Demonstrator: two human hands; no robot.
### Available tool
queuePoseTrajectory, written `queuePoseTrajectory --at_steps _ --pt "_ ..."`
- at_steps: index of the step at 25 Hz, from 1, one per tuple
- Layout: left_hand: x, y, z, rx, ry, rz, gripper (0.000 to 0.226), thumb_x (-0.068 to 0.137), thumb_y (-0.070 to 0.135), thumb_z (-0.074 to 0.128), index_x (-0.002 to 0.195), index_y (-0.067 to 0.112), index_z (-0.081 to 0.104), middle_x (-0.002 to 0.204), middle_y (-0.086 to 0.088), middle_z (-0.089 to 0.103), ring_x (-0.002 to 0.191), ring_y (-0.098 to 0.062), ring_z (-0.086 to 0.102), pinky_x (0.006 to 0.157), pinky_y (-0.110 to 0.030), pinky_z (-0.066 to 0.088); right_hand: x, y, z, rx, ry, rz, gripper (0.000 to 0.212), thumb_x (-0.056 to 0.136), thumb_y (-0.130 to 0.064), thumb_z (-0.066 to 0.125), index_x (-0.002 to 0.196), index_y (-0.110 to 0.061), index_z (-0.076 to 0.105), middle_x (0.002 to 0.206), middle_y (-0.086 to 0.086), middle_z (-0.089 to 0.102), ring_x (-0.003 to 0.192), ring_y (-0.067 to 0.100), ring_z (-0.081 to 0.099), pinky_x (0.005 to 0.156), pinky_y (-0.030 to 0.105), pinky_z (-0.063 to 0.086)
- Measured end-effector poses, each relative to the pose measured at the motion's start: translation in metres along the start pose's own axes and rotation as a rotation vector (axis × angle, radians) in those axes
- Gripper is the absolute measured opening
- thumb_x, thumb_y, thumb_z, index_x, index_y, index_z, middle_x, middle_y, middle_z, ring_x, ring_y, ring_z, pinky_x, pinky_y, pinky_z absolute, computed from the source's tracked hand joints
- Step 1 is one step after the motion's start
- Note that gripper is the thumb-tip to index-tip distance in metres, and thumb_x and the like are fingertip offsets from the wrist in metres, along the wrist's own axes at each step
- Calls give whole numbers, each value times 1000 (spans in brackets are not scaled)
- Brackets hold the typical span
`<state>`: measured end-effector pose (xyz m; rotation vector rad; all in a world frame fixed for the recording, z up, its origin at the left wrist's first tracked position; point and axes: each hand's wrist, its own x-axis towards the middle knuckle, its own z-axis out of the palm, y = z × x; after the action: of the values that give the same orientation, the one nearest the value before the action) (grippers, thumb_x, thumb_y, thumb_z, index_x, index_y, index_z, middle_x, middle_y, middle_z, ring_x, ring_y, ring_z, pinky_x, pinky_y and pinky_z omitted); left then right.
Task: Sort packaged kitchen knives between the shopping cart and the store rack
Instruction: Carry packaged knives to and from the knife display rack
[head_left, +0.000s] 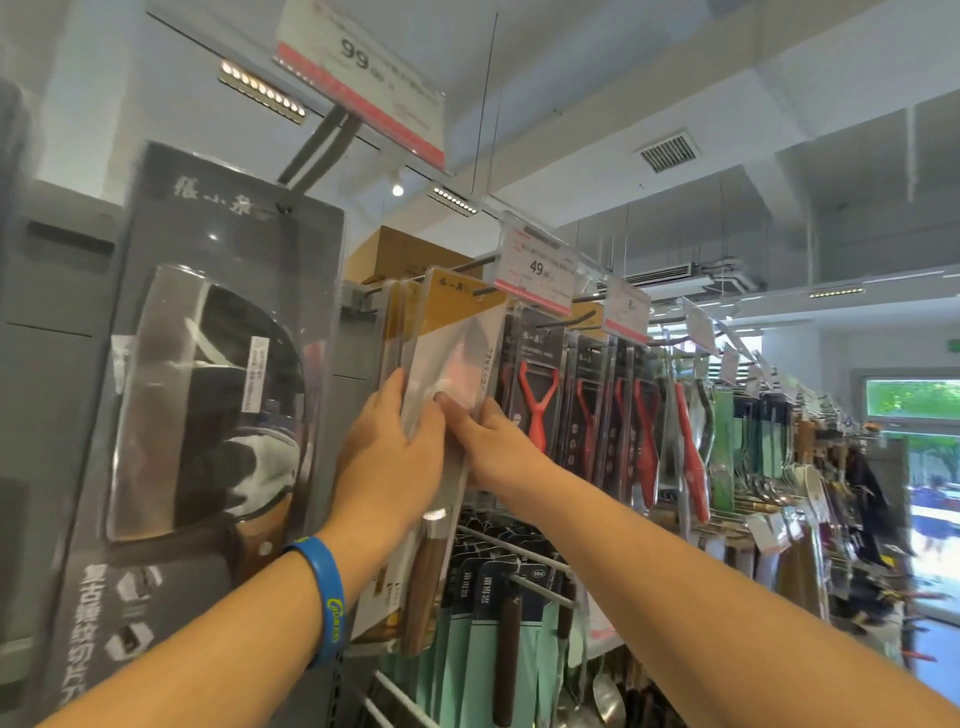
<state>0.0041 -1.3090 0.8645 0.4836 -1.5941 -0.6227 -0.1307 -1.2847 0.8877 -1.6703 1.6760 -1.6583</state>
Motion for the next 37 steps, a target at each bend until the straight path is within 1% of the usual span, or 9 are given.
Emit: queuePoseTrajectory --at_steps 5,10,13,17,20,23,27,33,37 --pt "-1 -10 -3 88 -49 41 57 101 43 42 154 29 27 158 6 32 141 -16 35 115 -40 34 10 14 0 144 -4 8 89 74 -76 70 145 -29 46 128 -5 69 114 17 69 103 46 54" --pt "0 -18 -1 81 -93 -5 64 102 46 39 158 31 12 166 12 4 151 -5 3 117 -25 5 12 6 4 272 -1 101 73 83 -71 60 139 -25 61 121 -3 76 105 17 75 80 36 63" --pt "4 -18 0 -5 -98 -82 65 99 51 42 157 38 13 166 12 4 151 -11 10 118 -31 12 11 -2 10 300 -5 135 57 98 -61 52 139 -22 61 121 0 76 104 17 75 71 31 62" --pt "4 -20 -2 -41 -130 -153 66 97 53 44 154 47 10 166 10 5 151 -17 17 120 -41 21 7 -6 16 296 10 144 52 101 -59 48 136 -23 62 117 1 77 103 19 75 76 36 62" --pt "0 -20 -3 -70 -145 -151 67 97 50 46 155 44 12 166 8 10 150 -18 22 120 -41 26 5 -5 14 326 -2 127 48 103 -53 49 134 -18 63 122 11 74 108 25 74 74 38 65" --pt "-5 -15 -3 -55 -105 -123 68 97 47 47 156 38 16 163 7 19 146 -18 29 117 -44 32 1 -1 9 345 -8 102 44 105 -49 49 135 -19 60 116 2 77 103 19 75 74 35 63" --pt "-16 -2 -2 35 -48 -44 66 96 47 45 156 30 22 160 6 22 145 -17 29 117 -43 32 -7 8 -1 306 5 39 42 106 -46 50 131 -14 60 87 -4 77 78 12 76 64 30 59" --pt "-23 4 3 45 -49 -67 73 96 48 44 158 25 12 162 8 11 147 -17 21 118 -35 27 -14 5 -3 232 1 -5 33 109 -40 46 132 -20 58 113 3 78 100 21 76 71 34 61" --pt "-32 6 10 17 -71 -48 74 96 52 42 157 34 2 164 13 1 151 -13 7 119 -33 16 -27 9 -10 191 58 -68 23 109 -36 47 120 -31 66 106 -6 79 98 14 76 69 25 61"
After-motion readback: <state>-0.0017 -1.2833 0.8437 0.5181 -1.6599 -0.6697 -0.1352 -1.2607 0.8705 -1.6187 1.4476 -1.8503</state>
